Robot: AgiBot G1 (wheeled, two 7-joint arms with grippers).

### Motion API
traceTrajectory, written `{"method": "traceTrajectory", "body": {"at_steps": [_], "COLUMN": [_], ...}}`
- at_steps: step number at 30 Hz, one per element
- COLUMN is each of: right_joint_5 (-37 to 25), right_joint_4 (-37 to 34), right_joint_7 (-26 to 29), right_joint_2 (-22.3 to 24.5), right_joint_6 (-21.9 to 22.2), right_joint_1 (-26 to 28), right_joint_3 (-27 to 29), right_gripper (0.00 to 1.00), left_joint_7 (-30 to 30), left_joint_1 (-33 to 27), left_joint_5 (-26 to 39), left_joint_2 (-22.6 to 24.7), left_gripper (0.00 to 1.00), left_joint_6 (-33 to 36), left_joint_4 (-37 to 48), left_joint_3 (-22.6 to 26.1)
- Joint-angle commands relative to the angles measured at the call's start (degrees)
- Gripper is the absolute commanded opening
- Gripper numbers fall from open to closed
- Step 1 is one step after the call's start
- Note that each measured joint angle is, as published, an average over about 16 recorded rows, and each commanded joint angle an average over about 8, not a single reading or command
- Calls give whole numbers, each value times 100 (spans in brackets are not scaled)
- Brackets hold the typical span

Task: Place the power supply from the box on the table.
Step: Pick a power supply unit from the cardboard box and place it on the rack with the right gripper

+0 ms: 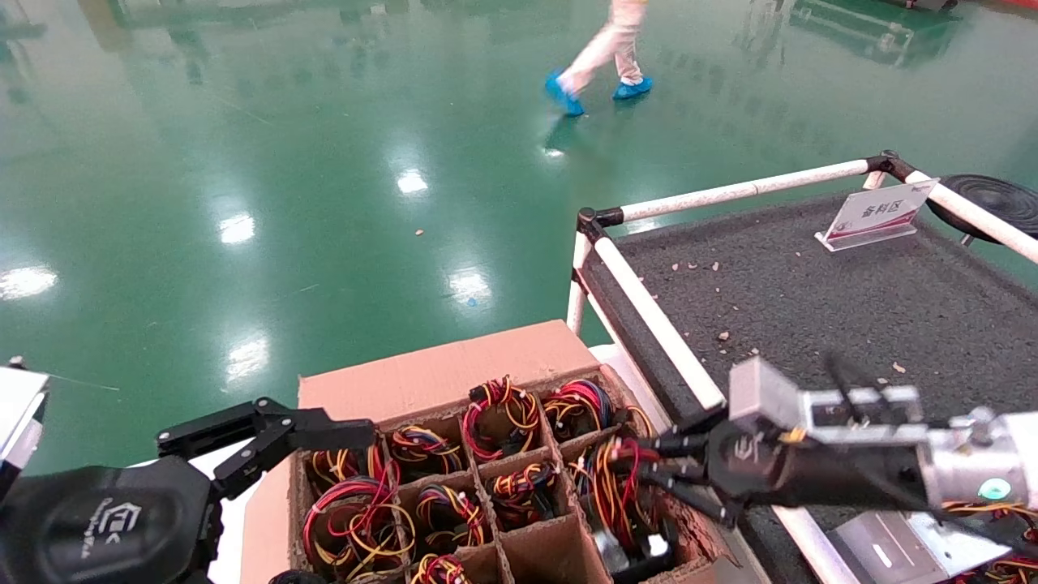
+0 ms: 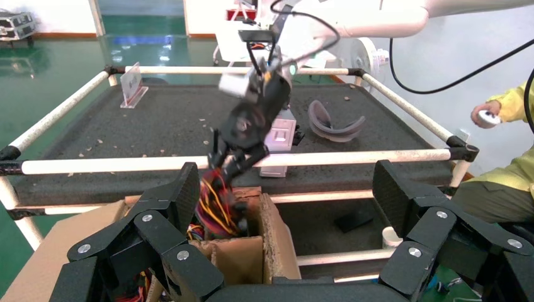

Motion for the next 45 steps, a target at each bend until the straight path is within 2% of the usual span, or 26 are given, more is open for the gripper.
{"method": "traceTrajectory", "body": {"at_steps": [1, 9, 15, 25, 32, 37, 45], "right_joint_5": [169, 1025, 1368, 1440, 1268, 1164, 1153], "right_joint_4": [182, 1109, 1203, 511, -280, -700, -1142], "right_joint_7": [186, 1031, 1310, 1166, 757, 536, 350], "right_joint_2": [100, 581, 731, 778, 830, 837, 871], "right_joint_6": [-14, 20, 73, 187, 693, 997, 1086], "right_joint_1": [17, 263, 718, 1495, 1894, 1980, 1782], "right_joint_3": [25, -22, -64, -109, -138, -173, -178], "right_gripper": [0, 0, 0, 0, 0, 0, 0], "left_joint_7": [0, 0, 0, 0, 0, 1, 1], "left_joint_1": [0, 0, 0, 0, 0, 0, 0], "left_joint_5": [0, 0, 0, -1, -1, -1, -1], "left_joint_2": [0, 0, 0, 0, 0, 0, -1], "left_gripper": [100, 100, 100, 100, 100, 100, 100], "left_joint_6": [0, 0, 0, 0, 0, 0, -1], "left_joint_4": [0, 0, 0, 0, 0, 0, 0], "left_joint_3": [0, 0, 0, 1, 1, 1, 1]}}
